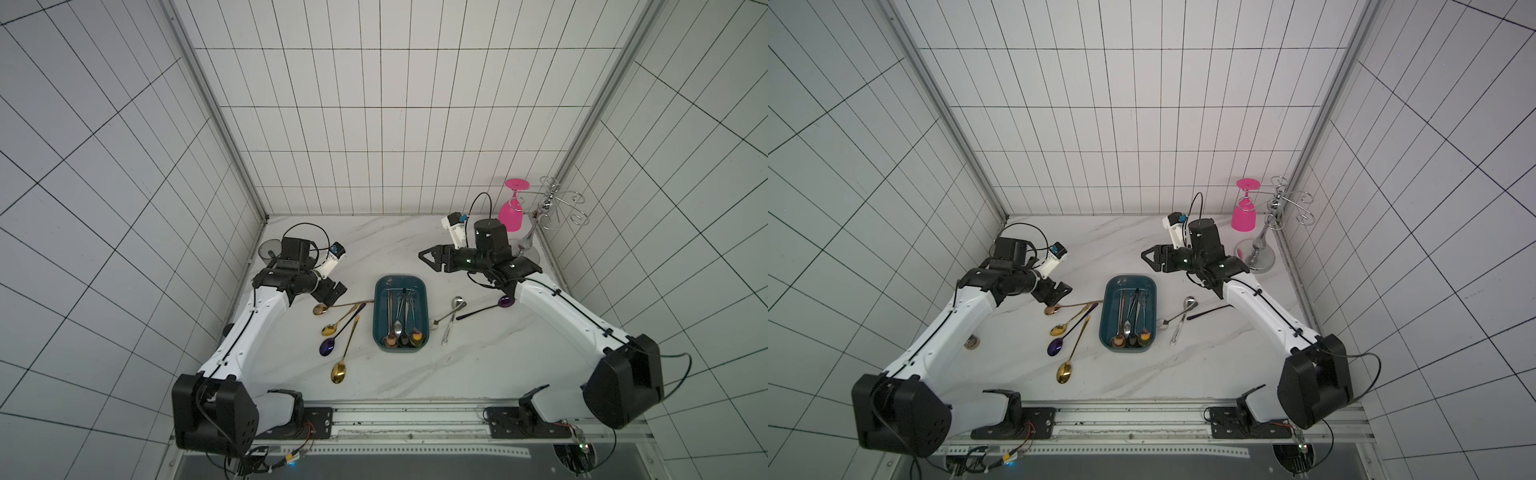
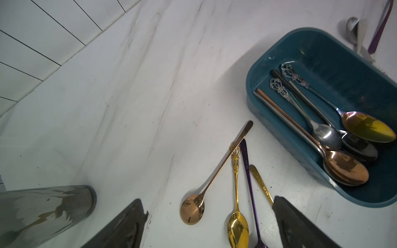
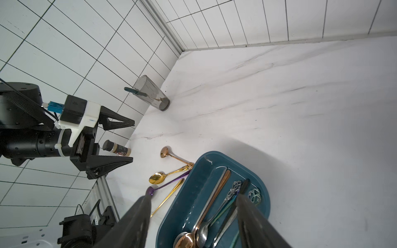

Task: Put the spoon into the storage box
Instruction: Pick up the spoon from the center of the board.

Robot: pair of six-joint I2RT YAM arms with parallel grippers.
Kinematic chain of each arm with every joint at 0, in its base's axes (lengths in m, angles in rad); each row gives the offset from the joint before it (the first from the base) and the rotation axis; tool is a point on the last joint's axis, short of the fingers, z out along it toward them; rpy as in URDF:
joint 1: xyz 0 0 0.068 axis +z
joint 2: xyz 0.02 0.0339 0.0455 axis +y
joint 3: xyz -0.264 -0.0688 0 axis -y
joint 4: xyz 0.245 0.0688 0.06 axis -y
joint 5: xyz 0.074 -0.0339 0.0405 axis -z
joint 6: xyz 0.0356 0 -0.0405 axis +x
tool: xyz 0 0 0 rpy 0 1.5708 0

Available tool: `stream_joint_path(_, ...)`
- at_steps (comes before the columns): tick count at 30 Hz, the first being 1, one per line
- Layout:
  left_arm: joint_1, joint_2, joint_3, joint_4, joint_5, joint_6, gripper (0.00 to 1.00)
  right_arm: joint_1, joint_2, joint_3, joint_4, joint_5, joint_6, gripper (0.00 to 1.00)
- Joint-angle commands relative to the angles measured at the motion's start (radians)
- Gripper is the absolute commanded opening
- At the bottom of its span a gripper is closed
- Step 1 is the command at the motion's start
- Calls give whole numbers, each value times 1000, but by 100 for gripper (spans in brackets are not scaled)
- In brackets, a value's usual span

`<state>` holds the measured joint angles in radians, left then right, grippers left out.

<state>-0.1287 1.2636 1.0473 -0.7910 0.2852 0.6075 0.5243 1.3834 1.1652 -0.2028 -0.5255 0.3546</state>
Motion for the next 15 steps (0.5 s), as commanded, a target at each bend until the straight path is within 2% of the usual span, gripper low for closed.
stream_joint_path(1, -25, 12, -21, -10, -92, 120, 91, -27, -60, -29, -123, 81, -64, 71)
stream_joint_path(7, -56, 45, -41, -10, -175, 214, 86, -72, -166, -41, -223, 146, -105, 81)
stream_joint_path(15, -89, 144, -42, -12, -250, 258, 83, -144, -275, -63, -316, 192, -126, 93)
